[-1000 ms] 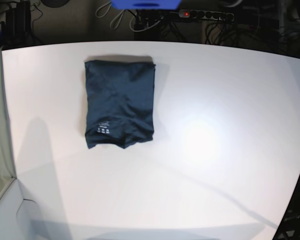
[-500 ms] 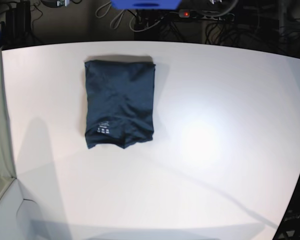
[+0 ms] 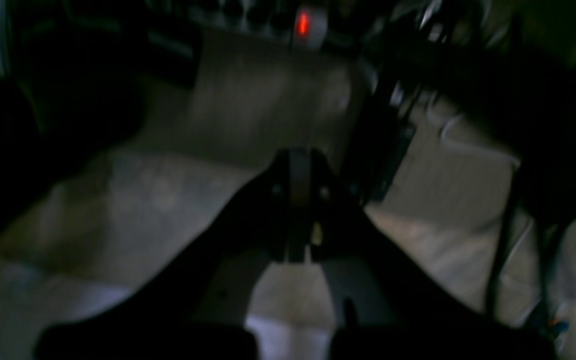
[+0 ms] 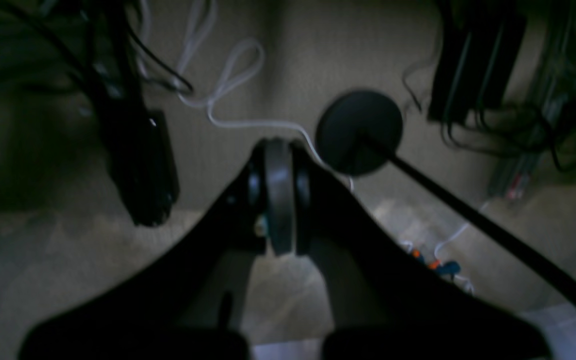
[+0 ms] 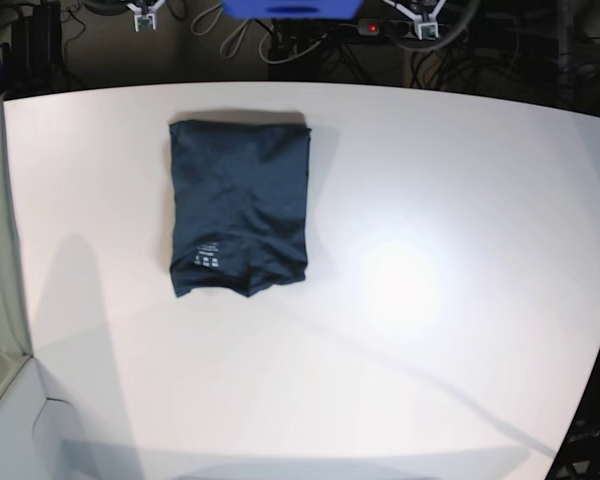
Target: Layout the t-shirt on the table in an organized manner, then fold the t-shirt properly
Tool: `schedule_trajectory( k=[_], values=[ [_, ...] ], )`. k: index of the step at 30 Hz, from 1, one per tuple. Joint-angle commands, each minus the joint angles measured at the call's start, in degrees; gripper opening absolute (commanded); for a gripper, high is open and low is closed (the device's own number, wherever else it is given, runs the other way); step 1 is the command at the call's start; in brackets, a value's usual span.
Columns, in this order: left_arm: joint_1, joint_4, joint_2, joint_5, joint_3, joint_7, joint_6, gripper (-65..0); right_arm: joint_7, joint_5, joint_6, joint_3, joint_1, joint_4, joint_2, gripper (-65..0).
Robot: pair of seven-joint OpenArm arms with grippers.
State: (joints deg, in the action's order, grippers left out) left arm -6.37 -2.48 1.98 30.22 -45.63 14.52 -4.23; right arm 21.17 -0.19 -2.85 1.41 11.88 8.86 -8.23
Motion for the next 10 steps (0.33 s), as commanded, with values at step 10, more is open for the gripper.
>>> schedule_trajectory(
  k=[10],
  values=[
    [-0.4,0.0,0.0,0.1,0.1,0.1,0.8,-64.9,0.2,0.2,-0.4,0.0,0.6,-0.4,0.9,-65.0]
  ],
)
